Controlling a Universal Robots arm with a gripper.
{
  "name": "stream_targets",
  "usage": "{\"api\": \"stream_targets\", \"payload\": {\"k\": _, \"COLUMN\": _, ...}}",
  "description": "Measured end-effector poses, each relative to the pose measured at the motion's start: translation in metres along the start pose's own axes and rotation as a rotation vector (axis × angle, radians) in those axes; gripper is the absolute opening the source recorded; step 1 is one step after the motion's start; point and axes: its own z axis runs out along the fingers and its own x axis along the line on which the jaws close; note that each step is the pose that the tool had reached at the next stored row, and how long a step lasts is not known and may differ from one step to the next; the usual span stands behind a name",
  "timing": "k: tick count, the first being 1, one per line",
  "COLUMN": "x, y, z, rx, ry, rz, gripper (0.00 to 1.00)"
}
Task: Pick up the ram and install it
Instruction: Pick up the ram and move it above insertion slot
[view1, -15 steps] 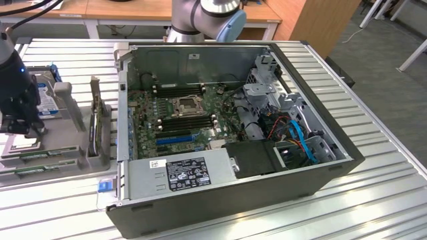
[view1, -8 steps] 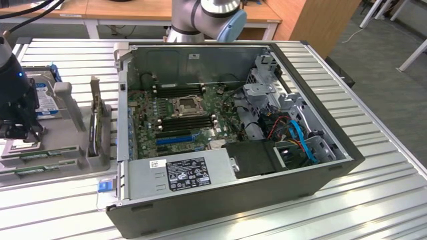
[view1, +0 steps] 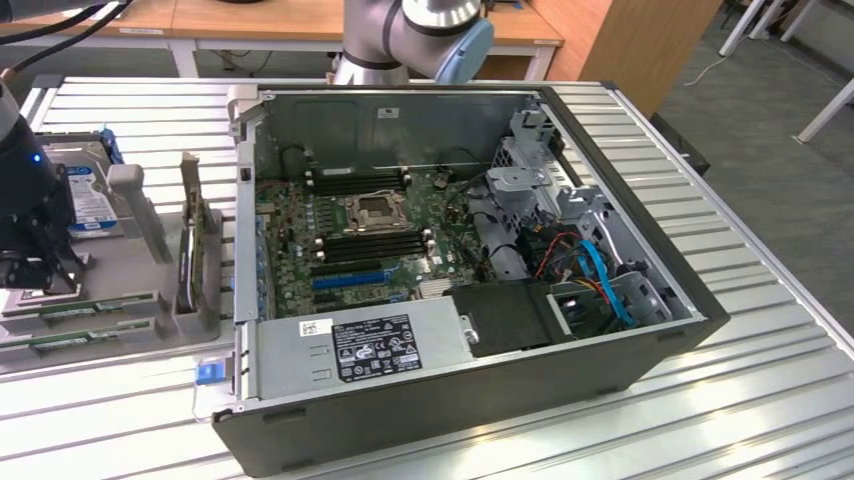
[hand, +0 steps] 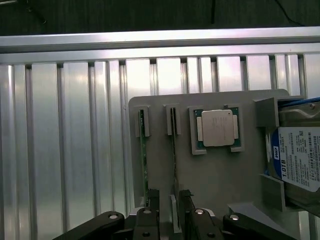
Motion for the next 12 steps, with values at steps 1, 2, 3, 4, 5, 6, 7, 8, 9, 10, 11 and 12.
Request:
{"api": "stream_targets", "payload": {"k": 1, "x": 0.0012, "y": -0.0001, "z": -0.0001, "rx": 0.0000, "ry": 0.0001, "rz": 0.000, "gripper": 0.30}}
{"api": "stream_targets", "payload": {"k": 2, "x": 0.0025, "y": -0.0002, "z": -0.0001, "rx": -0.0001, "ry": 0.0001, "rz": 0.000, "gripper": 0.30}}
{"api": "stream_targets", "payload": {"k": 3, "x": 0.0037, "y": -0.0003, "z": -0.0002, "rx": 0.0000, "ry": 0.0000, "rz": 0.000, "gripper": 0.30}}
{"api": "stream_targets", "payload": {"k": 4, "x": 0.0048, "y": -0.0004, "z": -0.0002, "rx": 0.0000, "ry": 0.0001, "rz": 0.000, "gripper": 0.30}}
{"api": "stream_targets", "payload": {"k": 5, "x": 0.0059, "y": -0.0004, "z": -0.0002, "rx": 0.0000, "ry": 0.0001, "rz": 0.000, "gripper": 0.30}}
{"api": "stream_targets", "payload": {"k": 6, "x": 0.0068, "y": -0.0005, "z": -0.0002, "rx": 0.0000, "ry": 0.0000, "rz": 0.000, "gripper": 0.30}}
{"api": "stream_targets", "payload": {"k": 7, "x": 0.0079, "y": -0.0006, "z": -0.0003, "rx": 0.0000, "ry": 0.0000, "rz": 0.000, "gripper": 0.30}}
{"api": "stream_targets", "payload": {"k": 8, "x": 0.0088, "y": -0.0006, "z": -0.0003, "rx": 0.0000, "ry": 0.0000, "rz": 0.000, "gripper": 0.30}}
{"api": "stream_targets", "payload": {"k": 9, "x": 0.0098, "y": -0.0007, "z": -0.0004, "rx": -0.0001, "ry": 0.0001, "rz": 0.000, "gripper": 0.30}}
{"api": "stream_targets", "payload": {"k": 10, "x": 0.0105, "y": -0.0008, "z": -0.0004, "rx": 0.0000, "ry": 0.0000, "rz": 0.000, "gripper": 0.30}}
{"api": "stream_targets", "payload": {"k": 11, "x": 0.0106, "y": -0.0007, "z": -0.0004, "rx": -0.0001, "ry": 0.0001, "rz": 0.000, "gripper": 0.30}}
{"api": "stream_targets", "payload": {"k": 12, "x": 0.0106, "y": -0.0007, "z": -0.0004, "rx": -0.0001, "ry": 0.0001, "rz": 0.000, "gripper": 0.30}}
